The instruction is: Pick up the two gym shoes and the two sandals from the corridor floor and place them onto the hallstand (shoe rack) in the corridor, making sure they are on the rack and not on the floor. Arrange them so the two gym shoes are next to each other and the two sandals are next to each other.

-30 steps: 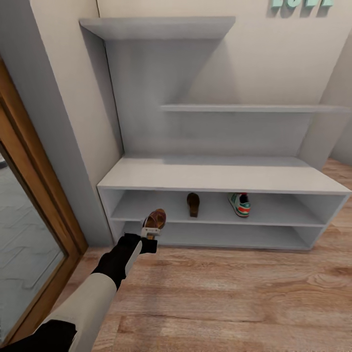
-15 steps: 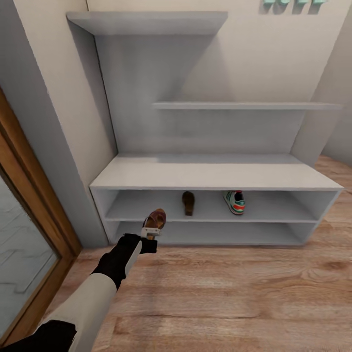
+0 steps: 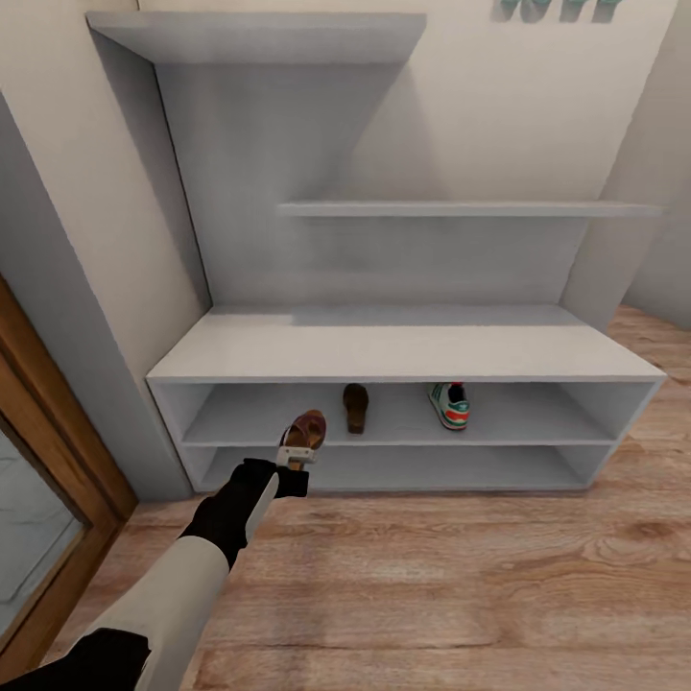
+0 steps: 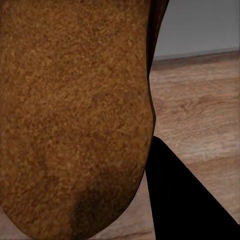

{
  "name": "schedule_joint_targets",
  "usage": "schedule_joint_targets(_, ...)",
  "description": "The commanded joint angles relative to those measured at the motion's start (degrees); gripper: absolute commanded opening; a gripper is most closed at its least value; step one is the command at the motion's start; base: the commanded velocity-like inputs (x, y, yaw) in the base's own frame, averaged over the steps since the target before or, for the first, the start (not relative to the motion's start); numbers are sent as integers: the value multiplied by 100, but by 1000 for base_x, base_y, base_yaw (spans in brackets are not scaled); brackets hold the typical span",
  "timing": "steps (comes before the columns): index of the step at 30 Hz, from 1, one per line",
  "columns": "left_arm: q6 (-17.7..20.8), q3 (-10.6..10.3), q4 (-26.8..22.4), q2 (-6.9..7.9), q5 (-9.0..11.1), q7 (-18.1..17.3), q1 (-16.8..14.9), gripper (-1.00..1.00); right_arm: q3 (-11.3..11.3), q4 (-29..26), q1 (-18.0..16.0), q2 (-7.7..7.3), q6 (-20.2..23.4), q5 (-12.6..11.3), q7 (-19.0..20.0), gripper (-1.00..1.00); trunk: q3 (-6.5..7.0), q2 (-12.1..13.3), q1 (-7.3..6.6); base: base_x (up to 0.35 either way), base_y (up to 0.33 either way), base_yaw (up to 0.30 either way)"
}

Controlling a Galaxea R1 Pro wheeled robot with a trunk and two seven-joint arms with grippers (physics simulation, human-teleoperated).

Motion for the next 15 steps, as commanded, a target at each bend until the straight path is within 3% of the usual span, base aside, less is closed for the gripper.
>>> schedule_joint_targets(1,32,-6,-10,1,-21,-24,-2,-100,1,-4,-5,-1,27,17,-3,-100,-6,-2,1,277,-3,0)
schedule_joint_targets(9,32,-6,-10,5,-21,-24,-2,-100,2,-4,-4,-1,27,17,-3,-100,-6,-2,1,307,0,0)
schedule_joint_targets(15,32,-6,-14,8,-21,-24,-2,-100,5,-4,-4,-1,27,20,-3,-100,-6,-2,1,59,0,0)
